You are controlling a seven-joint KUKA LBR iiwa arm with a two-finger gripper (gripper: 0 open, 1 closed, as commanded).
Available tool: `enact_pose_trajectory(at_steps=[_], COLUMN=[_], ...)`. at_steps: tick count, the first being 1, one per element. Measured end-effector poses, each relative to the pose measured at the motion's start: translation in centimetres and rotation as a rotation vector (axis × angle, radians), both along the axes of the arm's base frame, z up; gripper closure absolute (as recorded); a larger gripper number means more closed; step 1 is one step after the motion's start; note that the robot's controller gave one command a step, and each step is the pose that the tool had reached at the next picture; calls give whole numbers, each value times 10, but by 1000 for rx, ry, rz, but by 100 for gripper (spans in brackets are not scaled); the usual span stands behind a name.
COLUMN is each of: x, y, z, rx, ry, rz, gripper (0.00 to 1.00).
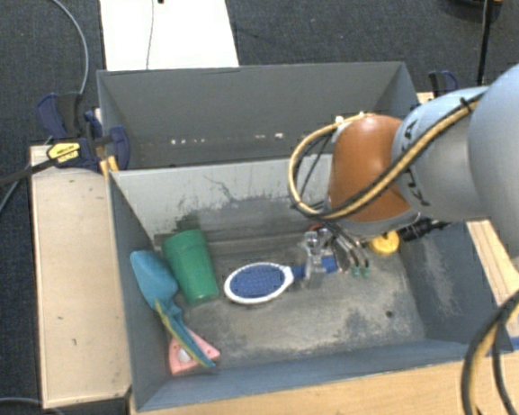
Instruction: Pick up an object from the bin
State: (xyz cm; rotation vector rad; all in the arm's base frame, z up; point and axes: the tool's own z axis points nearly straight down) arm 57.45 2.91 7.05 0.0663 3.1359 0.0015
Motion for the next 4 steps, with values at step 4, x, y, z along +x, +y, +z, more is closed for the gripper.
enact_pose_trajectory(at_steps=[4], x=[-5], y=[-9], z=[172], rx=[0], ry=[0], rz=[43], gripper=[100])
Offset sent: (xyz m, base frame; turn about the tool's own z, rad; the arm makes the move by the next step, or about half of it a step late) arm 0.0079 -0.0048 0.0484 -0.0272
